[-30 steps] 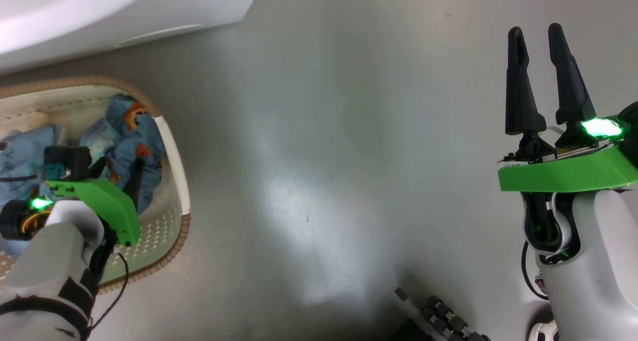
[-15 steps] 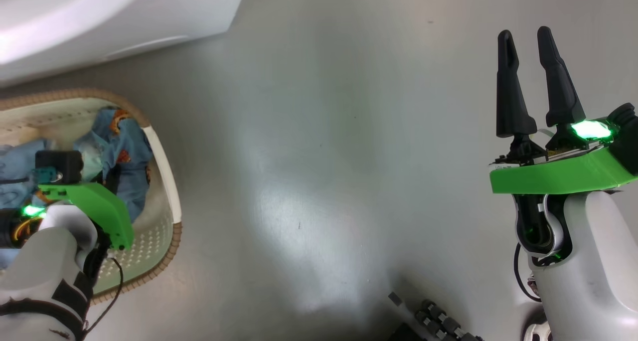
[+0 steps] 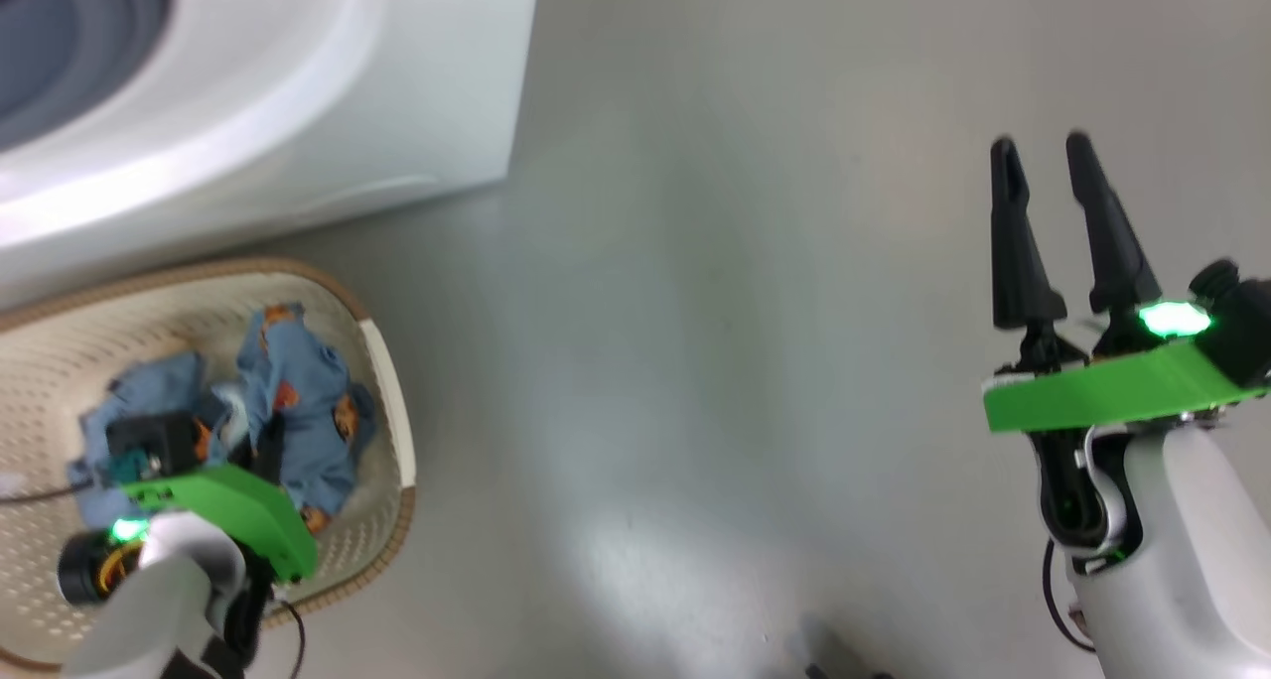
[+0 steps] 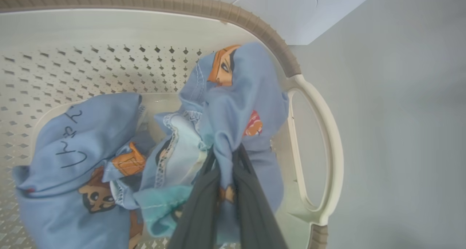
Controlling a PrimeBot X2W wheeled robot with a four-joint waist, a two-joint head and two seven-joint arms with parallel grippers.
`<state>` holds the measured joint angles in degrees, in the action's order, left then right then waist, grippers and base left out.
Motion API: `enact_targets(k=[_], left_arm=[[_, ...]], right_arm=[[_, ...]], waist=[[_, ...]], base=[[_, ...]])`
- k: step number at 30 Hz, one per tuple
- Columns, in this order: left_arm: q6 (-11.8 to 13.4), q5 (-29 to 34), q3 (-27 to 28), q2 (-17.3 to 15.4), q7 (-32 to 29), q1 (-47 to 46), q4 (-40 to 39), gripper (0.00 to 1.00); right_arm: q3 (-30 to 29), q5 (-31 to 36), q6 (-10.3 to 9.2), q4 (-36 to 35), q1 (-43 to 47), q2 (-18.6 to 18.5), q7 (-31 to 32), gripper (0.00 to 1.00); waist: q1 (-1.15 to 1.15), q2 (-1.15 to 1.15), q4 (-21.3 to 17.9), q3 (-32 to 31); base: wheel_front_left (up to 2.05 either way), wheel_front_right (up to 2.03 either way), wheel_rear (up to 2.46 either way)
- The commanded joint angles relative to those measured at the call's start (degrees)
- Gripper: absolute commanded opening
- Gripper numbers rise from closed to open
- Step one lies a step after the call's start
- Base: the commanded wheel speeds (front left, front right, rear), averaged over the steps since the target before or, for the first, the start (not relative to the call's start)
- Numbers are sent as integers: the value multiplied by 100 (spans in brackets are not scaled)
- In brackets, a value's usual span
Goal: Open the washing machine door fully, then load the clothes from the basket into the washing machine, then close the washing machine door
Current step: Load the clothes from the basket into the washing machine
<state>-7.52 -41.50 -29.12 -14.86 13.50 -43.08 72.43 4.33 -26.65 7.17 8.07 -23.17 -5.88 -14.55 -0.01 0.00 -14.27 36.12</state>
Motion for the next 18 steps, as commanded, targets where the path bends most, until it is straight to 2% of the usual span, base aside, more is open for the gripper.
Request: enact_targets(k=[1, 5, 9, 18], left_arm=[[3, -92, 133, -143, 91, 234, -105, 0], [3, -202, 155, -137, 143, 606, -390, 0], [3, -144, 447, -176, 148, 966, -897, 0], [3, 504, 1349, -60, 149, 1852, -1913, 0]], right_arm=[[72, 71, 32, -78, 235, -85, -45, 100], [29, 55, 32, 26, 509, -173, -45, 100], [-5, 55, 32, 95, 832, -265, -45, 100], [-7, 40, 32, 171, 1347, -418, -45, 100]], waist=[[1, 0, 192, -667], [1, 0, 296, -1197], [1, 0, 413, -1686], [1, 0, 565, -2470]], base=[[0, 0, 0], [0, 0, 0], [0, 0, 0], [0, 0, 0]])
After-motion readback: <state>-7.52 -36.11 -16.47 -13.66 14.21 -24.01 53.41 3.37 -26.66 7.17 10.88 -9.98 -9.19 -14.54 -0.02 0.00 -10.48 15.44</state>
